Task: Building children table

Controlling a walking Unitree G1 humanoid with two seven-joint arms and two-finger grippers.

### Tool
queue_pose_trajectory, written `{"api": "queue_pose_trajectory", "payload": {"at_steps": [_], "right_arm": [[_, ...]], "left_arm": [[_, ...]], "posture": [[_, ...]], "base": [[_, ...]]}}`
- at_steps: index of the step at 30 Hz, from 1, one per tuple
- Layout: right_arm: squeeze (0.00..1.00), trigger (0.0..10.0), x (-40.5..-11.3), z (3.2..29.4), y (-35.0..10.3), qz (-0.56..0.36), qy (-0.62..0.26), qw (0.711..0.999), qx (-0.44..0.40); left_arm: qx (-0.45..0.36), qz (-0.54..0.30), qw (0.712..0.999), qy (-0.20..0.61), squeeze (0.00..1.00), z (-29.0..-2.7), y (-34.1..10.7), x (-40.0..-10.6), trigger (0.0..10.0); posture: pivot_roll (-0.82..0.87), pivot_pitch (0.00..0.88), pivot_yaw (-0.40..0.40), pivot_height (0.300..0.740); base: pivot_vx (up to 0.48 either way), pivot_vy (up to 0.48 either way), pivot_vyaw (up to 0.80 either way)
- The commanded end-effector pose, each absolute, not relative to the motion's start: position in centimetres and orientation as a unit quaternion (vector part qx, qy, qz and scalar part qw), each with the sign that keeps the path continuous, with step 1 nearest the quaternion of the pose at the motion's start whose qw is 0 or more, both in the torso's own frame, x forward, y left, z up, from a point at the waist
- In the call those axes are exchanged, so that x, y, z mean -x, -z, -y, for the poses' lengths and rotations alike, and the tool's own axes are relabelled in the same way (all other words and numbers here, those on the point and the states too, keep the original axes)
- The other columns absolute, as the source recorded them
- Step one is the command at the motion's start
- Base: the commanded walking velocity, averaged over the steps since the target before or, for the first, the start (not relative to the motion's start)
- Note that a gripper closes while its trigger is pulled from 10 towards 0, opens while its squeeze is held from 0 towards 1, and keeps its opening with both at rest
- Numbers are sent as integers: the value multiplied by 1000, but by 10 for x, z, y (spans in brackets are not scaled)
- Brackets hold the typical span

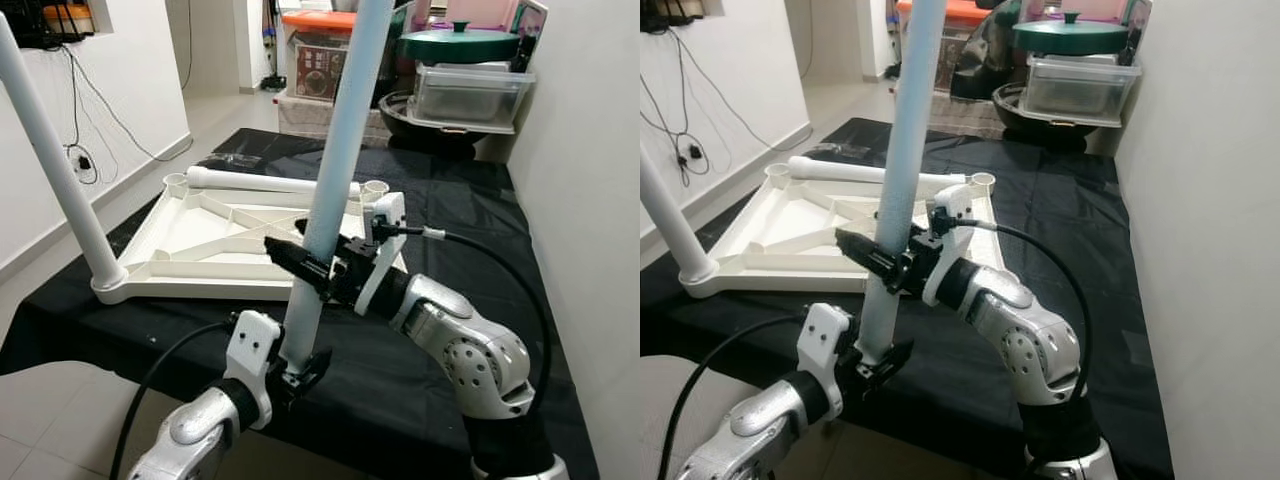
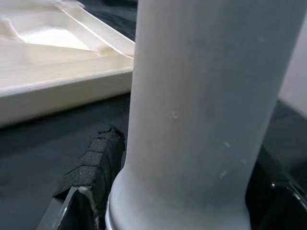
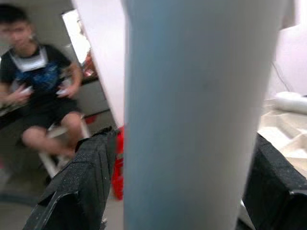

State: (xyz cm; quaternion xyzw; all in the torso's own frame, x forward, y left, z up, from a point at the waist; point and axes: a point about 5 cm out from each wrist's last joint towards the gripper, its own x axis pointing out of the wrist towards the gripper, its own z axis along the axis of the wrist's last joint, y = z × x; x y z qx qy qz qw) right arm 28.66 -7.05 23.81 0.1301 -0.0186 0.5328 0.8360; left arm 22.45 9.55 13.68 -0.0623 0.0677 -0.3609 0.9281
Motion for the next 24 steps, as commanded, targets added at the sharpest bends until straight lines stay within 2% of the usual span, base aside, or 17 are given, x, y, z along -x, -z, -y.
{"api": "queue_pose_trajectory", "payload": {"at_steps": [1, 10, 23, 24], "right_arm": [[0, 10000, -278, 68, -231, -9, -586, 802, -113], [0, 10000, -267, 68, -223, -47, -645, 759, -80], [0, 10000, -266, 68, -224, -61, -664, 740, -90], [0, 3451, -264, 67, -224, -62, -668, 736, -96]], "left_arm": [[92, -97, 900, 415, 0, -94, -134, -210, 10000], [83, -146, 870, 463, 0, -109, -124, -198, 10000], [73, -155, 867, 468, 0, -114, -123, -200, 10000], [73, -155, 866, 469, 0, -114, -123, -200, 10000]], "posture": [[30, 8, -36, 740], [31, 10, -36, 740], [26, 2, -39, 740], [25, 0, -38, 740]], "base": [[0, 0, 0], [0, 0, 0], [0, 0, 0], [0, 0, 0]]}}
